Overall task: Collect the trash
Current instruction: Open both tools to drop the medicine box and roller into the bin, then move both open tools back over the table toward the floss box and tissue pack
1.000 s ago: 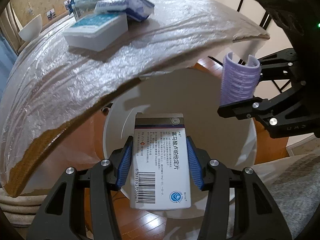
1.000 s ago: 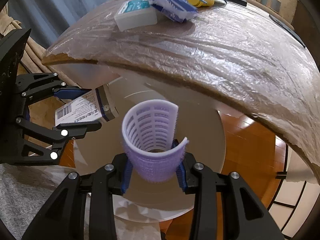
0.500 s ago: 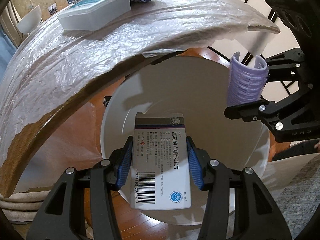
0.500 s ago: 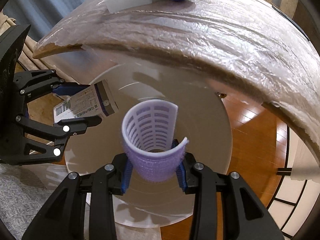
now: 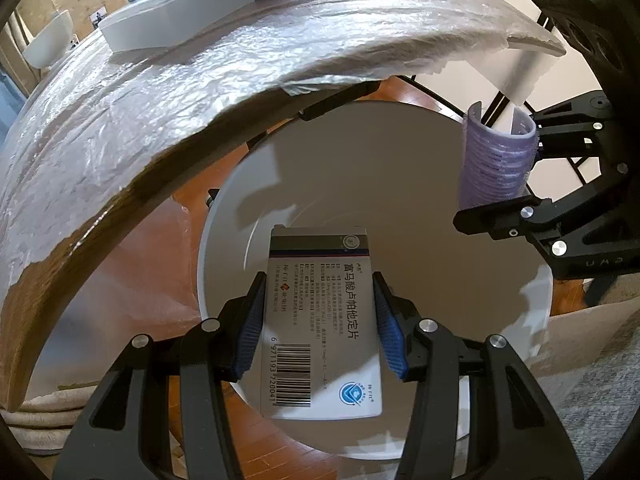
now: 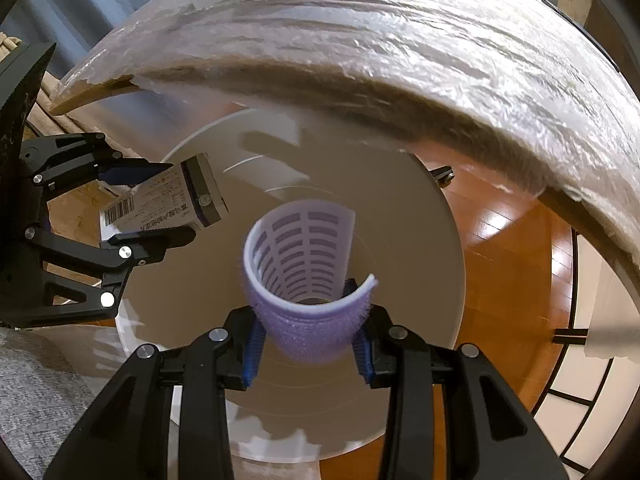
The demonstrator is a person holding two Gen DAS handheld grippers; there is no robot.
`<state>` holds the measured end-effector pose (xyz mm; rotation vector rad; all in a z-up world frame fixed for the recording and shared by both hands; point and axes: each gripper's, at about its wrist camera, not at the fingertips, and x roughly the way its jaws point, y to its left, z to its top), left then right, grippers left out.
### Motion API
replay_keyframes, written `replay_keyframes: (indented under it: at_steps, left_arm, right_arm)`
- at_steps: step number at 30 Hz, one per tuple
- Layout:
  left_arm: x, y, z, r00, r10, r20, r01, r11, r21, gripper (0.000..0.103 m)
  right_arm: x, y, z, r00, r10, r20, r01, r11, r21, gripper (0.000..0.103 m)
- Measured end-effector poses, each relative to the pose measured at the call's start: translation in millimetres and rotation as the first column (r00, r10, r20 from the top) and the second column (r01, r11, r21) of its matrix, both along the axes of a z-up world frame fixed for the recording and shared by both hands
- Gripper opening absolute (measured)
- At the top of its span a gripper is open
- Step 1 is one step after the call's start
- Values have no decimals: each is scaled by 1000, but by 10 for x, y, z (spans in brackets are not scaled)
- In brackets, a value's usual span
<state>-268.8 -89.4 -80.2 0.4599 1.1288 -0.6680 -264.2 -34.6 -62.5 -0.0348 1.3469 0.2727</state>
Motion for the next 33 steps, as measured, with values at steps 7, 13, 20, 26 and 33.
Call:
replay_keyframes:
  at_steps: [7, 13, 20, 26, 33]
  left_arm:
    - [-8, -62, -87, 1000, -17, -10, 17, 1000, -2, 52]
    - [-6, -10, -133, 1000, -22, 8, 22, 999, -32, 82]
    - [-28, 86, -2, 1000, -8, 26, 10, 998, -69, 84]
    - [-95, 211, 405, 997, 25, 77, -12, 986, -164, 84]
    - [-164, 285, 937, 988, 33, 150, 14, 953, -303, 98]
  right_arm:
    - [13, -33, -7, 1000, -7, -6, 7, 1000, -3, 37]
    - [-26, -98, 83, 999, -39, 33, 39, 999, 13, 73]
    - [-88, -213, 364, 990, -104, 95, 99, 993, 59, 76]
    - [-152, -318, 752, 968, -160, 194, 138, 983, 121, 82]
    - [12, -300, 1187, 933, -181, 312, 143, 979, 143, 83]
